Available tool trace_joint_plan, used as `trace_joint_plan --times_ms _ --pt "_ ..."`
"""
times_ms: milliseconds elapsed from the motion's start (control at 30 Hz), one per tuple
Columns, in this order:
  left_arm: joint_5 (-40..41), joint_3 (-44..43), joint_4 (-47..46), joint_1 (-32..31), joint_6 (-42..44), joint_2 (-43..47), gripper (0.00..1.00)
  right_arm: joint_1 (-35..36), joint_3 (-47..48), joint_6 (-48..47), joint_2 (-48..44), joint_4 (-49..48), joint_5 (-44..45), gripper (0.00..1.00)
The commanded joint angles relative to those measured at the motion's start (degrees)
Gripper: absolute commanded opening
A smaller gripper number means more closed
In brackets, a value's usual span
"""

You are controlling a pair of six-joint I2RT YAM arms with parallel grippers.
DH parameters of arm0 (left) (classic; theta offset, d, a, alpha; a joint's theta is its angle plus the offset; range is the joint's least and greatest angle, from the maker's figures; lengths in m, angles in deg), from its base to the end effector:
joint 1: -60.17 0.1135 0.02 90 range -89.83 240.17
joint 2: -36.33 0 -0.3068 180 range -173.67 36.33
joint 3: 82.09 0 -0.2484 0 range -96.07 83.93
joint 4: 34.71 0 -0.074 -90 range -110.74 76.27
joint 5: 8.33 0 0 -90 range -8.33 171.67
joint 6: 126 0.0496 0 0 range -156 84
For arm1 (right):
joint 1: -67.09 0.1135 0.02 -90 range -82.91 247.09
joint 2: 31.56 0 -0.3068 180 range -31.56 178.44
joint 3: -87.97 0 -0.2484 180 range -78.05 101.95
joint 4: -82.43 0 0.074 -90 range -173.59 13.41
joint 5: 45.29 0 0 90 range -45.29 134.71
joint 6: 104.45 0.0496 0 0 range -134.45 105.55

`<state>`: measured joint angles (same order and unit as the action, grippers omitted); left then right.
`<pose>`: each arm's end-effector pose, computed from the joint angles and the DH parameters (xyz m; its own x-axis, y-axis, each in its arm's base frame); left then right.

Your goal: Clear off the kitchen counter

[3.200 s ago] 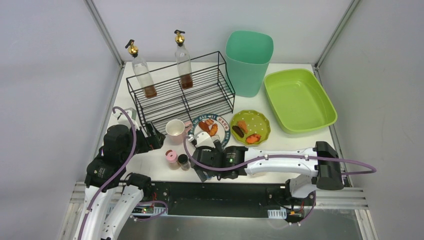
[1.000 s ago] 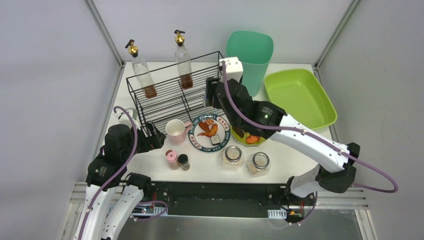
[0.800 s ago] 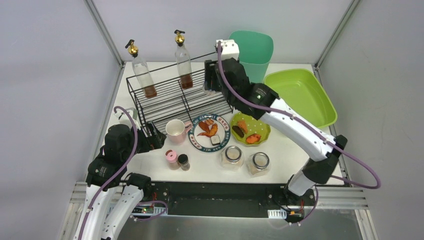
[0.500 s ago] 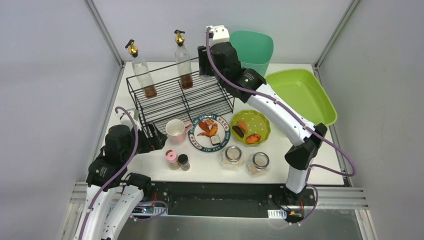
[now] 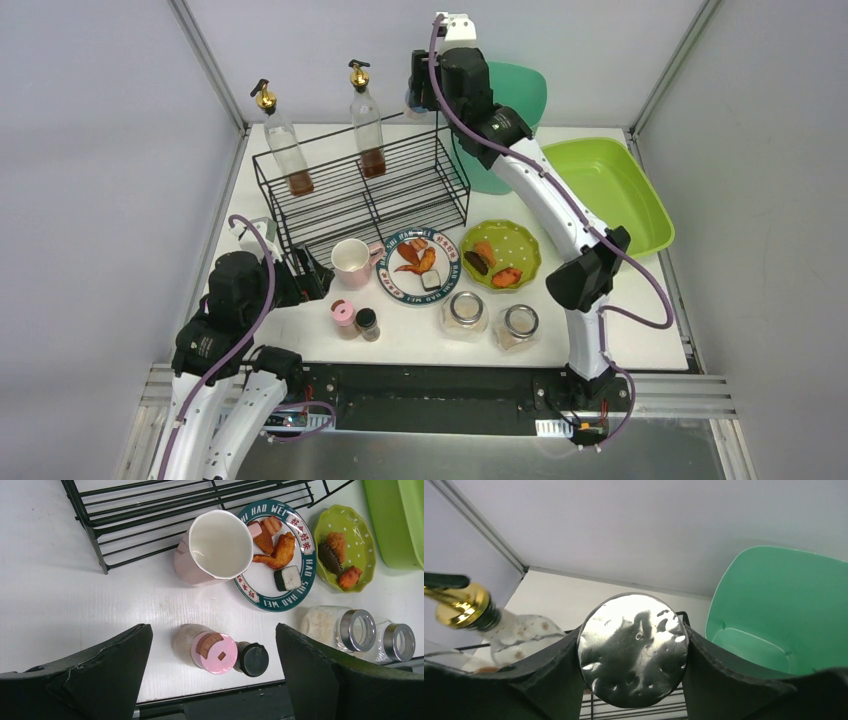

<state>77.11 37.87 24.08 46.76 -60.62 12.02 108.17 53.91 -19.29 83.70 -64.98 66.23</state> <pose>0.0532 -0.0167 0.3365 -0.4723 -0.3143 -0.8235 0.1161 0.9039 -0.4116 0.3773 0.3047 0.5137 0.0032 -0.1013 -0.9948 -0.3359 0.9370 -0.0965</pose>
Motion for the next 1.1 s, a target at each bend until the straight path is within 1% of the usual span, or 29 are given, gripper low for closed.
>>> trace_joint_plan --times_ms 0,67,233,500,700,800,933,1067 --pt "-1.3 0.2 -1.8 0.6 0.7 0.5 0.99 -1.4 6.5 1.9 2.2 -5.3 -2.9 0.0" --pt "-1.3 0.2 -1.8 0.5 0.6 0.5 0.99 -1.8 7.7 2.3 3.4 -4.1 -3.6 0.0" --pt "-1.4 0.2 -1.8 0.6 0.6 0.6 0.99 -2.9 7.3 4.5 4.5 -2.3 -5.2 0.0" --pt "-1.5 0.2 -1.9 0.6 0.6 0.6 0.99 -3.2 0.8 4.7 1.1 -1.5 -7.1 0.0" --pt "-1.5 0.3 -2.0 0.6 0.6 0.6 0.99 -3.2 5.1 4.4 2.7 4.8 -7.1 0.0" --pt "-1.5 0.3 -2.0 0.6 0.5 0.5 0.99 -3.2 4.3 4.5 2.3 5.1 -7.2 0.0" --pt "-1.6 0.3 -2.0 0.6 0.5 0.5 0.99 -3.2 6.2 4.4 3.6 6.6 -6.8 0.0" --pt "-1.7 0.3 -2.1 0.6 0.5 0.2 0.99 -3.1 10.6 4.4 7.4 8.8 -8.0 0.0"
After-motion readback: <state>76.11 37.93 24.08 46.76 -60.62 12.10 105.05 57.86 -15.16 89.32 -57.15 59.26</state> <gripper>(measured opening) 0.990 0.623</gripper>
